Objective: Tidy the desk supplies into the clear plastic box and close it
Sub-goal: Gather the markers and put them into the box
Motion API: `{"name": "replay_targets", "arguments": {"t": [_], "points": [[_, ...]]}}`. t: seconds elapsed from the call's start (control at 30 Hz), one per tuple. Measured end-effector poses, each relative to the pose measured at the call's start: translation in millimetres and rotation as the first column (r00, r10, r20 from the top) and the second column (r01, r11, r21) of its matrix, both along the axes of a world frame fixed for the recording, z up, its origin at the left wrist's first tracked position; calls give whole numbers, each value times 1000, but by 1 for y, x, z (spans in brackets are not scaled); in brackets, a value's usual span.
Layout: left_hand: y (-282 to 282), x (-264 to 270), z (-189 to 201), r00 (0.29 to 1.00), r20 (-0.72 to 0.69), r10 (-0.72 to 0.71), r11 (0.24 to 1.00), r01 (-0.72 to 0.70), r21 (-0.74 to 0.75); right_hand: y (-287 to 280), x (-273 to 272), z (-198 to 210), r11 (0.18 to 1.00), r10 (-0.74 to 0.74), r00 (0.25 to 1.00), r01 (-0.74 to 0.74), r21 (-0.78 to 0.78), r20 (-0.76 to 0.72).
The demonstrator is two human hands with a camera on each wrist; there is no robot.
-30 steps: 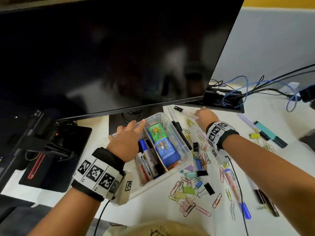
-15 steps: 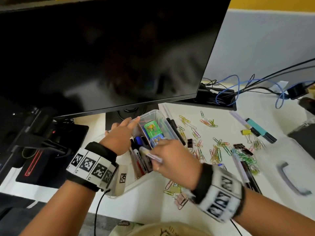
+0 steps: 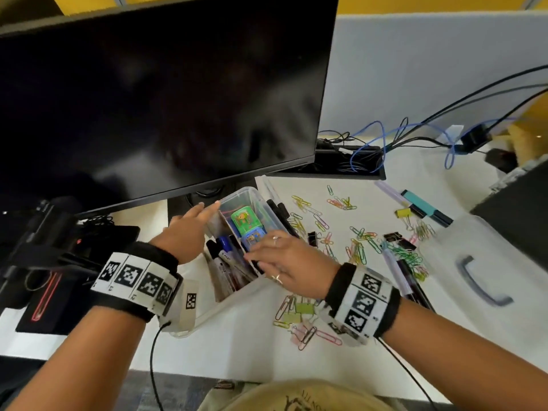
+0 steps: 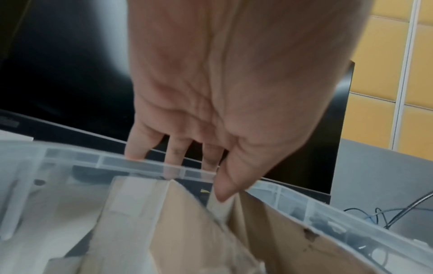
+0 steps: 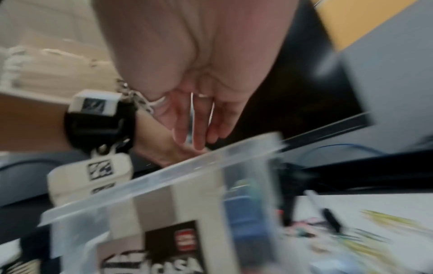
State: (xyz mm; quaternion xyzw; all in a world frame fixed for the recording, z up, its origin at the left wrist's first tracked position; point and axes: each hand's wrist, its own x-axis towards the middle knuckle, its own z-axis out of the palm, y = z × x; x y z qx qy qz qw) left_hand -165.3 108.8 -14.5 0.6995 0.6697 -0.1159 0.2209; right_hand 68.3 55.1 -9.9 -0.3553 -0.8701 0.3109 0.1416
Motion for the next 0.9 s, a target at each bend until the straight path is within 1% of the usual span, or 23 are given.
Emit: {"name": "replay_targets", "arguments": {"t": [0.03, 0.07, 0.1, 0.13, 0.17, 0.2, 0.23, 0.27, 0.33, 0.4, 0.43, 0.53, 0.57, 0.6, 0.67, 0.73, 0.77, 0.8, 0.87, 0.9], "points": [[0, -2, 2, 1000, -3, 6, 1000, -6, -6, -3, 26, -1, 989, -150, 988, 149, -14, -36], [0, -3, 5, 1000, -5, 0, 1000, 0, -4, -7, 54, -8, 953, -303, 953, 302, -25, -31], [1, -4, 7, 1000, -2, -9, 1000, 9, 1, -10, 83, -15, 891, -452, 892, 453, -28, 26], [2, -5, 9, 1000, 9, -18, 1000, 18, 19, -14, 112, -25, 813, -573, 809, 581, -35, 135], [1, -2, 14, 1000, 12, -14, 999, 14, 38, -18, 136, -34, 735, -649, 716, 677, -31, 258], [0, 4, 18, 1000, 4, -6, 999, 5, 54, -23, 157, -42, 669, -681, 626, 743, -23, 380], [-2, 12, 22, 1000, -17, -2, 997, 4, 75, -30, 173, -51, 627, -679, 554, 779, -11, 483], [-5, 23, 26, 999, -38, -12, 994, 17, 112, -37, 183, -58, 603, -662, 501, 798, 0, 557], [-12, 54, 37, 999, -10, -37, 969, 38, 243, -47, 193, -70, 564, -643, 440, 826, -1, 627], [-21, 91, 45, 998, 44, -51, 929, 31, 369, -51, 195, -79, 528, -651, 426, 849, -29, 629], [-25, 110, 46, 996, 39, -83, 909, 60, 413, -52, 196, -83, 526, -658, 433, 849, -35, 616], [-32, 174, 43, 980, 55, -193, 880, 149, 451, -49, 197, -91, 564, -648, 465, 825, -29, 603], [-32, 194, 39, 975, 63, -214, 890, 168, 423, -49, 197, -93, 576, -646, 467, 817, -16, 604], [-29, 212, 34, 972, 66, -227, 912, 188, 365, -49, 197, -94, 588, -641, 465, 809, 0, 611], [-16, 245, 23, 981, 34, -189, 965, 179, 191, -50, 197, -97, 631, -618, 452, 773, 64, 644], [6, 263, 15, 986, -82, -144, 987, 148, 55, -51, 197, -99, 688, -578, 461, 719, 99, 673], [18, 266, 11, 979, -154, -133, 990, 137, 14, -51, 198, -98, 714, -555, 477, 693, 96, 682], [29, 265, 10, 959, -238, -153, 988, 151, -25, -51, 199, -95, 733, -535, 496, 675, 84, 684], [44, 260, 6, 900, -382, -209, 978, 196, -75, -46, 205, -78, 734, -536, 553, 678, 29, 638], [48, 256, 5, 876, -423, -232, 972, 221, -75, -42, 209, -66, 719, -555, 595, 694, -24, 581]]}}
